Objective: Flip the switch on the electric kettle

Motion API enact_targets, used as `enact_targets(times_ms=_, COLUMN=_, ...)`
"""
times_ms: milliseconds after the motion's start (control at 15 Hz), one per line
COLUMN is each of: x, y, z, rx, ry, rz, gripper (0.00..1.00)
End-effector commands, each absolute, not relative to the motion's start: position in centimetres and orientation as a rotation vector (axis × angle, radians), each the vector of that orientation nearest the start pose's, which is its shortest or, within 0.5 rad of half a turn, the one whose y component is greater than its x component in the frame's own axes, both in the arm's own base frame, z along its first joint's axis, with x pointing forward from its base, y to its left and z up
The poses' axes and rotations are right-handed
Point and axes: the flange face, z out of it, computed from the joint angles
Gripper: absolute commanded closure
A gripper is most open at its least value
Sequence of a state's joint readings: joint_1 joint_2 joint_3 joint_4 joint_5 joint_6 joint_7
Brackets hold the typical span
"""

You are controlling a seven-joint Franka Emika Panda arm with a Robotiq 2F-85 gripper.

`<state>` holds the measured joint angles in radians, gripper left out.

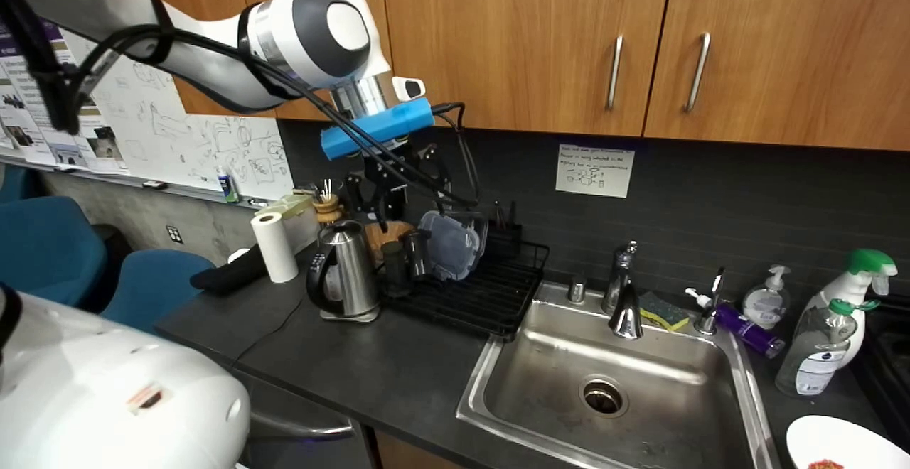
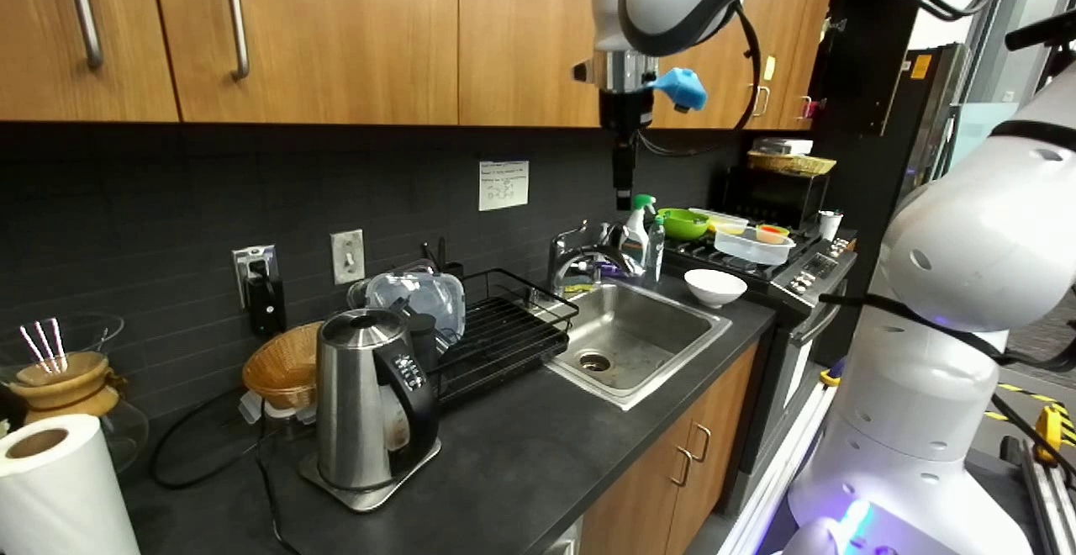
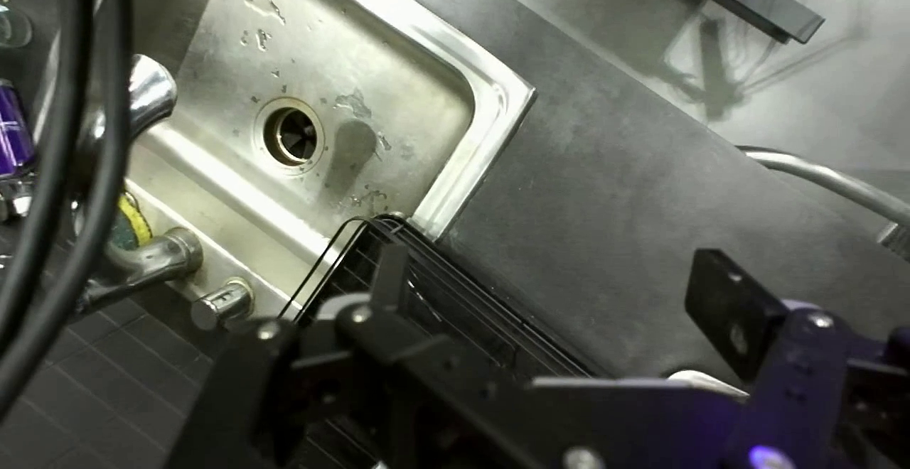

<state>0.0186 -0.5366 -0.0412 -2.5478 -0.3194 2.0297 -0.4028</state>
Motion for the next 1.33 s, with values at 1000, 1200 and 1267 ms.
enact_targets(times_ms=1000, x=36.9, y=-0.3, z=42.0, rx=-2.947, ry=-1.572, rz=0.527, gripper=0.00)
enact_targets(times_ms=1200, x=36.9, y=-0.5, z=41.9, rx=-2.955, ry=-1.598, rz=0.559, gripper=0.00)
enact_targets(times_ms=1267, x=36.9, y=-0.5, z=41.9, rx=-2.955, ry=-1.598, rz=0.560, gripper=0.00)
